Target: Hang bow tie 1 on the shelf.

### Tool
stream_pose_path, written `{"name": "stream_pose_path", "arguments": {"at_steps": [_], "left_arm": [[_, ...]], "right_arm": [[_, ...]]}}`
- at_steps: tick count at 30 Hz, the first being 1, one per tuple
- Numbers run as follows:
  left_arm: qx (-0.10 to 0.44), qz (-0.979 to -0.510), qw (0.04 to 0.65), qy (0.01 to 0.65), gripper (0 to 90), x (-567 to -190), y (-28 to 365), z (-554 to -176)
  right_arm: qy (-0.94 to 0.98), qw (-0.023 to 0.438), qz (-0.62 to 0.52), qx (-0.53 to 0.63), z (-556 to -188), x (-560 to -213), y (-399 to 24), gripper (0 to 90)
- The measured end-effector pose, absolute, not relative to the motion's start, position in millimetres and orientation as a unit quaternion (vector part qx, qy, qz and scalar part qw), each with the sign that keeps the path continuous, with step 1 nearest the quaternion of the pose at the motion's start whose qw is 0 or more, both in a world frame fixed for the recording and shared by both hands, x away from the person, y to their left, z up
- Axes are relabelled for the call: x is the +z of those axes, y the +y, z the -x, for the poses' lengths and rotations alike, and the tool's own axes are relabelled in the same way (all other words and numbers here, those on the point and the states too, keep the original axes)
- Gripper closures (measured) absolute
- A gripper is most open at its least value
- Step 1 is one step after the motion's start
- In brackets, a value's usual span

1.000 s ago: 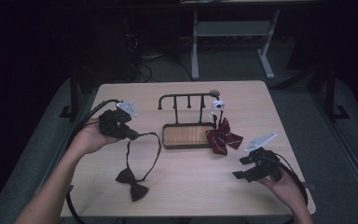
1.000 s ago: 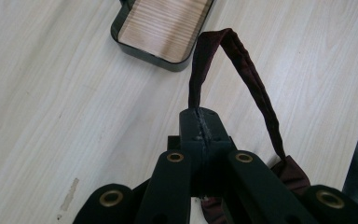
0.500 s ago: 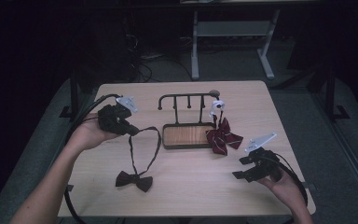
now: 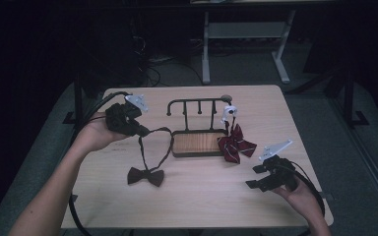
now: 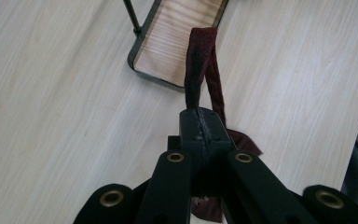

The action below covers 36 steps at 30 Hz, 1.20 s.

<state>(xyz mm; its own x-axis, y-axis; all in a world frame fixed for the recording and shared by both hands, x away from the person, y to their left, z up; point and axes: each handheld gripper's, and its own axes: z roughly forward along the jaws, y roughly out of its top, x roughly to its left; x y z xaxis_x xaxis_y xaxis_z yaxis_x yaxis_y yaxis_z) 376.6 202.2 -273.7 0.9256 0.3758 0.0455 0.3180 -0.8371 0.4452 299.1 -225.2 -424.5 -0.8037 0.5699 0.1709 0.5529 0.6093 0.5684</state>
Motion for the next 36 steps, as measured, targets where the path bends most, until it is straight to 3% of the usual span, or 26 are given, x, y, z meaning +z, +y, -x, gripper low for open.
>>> {"name": "stream_pose_path", "arguments": {"at_steps": [23, 36], "left_arm": [[0.092, -0.95, 0.229, 0.194, 90.0, -242.8, 190.9, -399.5], [0.091, -0.943, 0.224, 0.229, 90.0, -247.7, 192.9, -420.0]], "right_arm": [[0.897, 0.01, -0.312, 0.312, -301.4, -427.8, -227.1, 34.8], [0.898, 0.011, -0.311, 0.311, -300.8, -426.8, -227.1, 34.8]]}}
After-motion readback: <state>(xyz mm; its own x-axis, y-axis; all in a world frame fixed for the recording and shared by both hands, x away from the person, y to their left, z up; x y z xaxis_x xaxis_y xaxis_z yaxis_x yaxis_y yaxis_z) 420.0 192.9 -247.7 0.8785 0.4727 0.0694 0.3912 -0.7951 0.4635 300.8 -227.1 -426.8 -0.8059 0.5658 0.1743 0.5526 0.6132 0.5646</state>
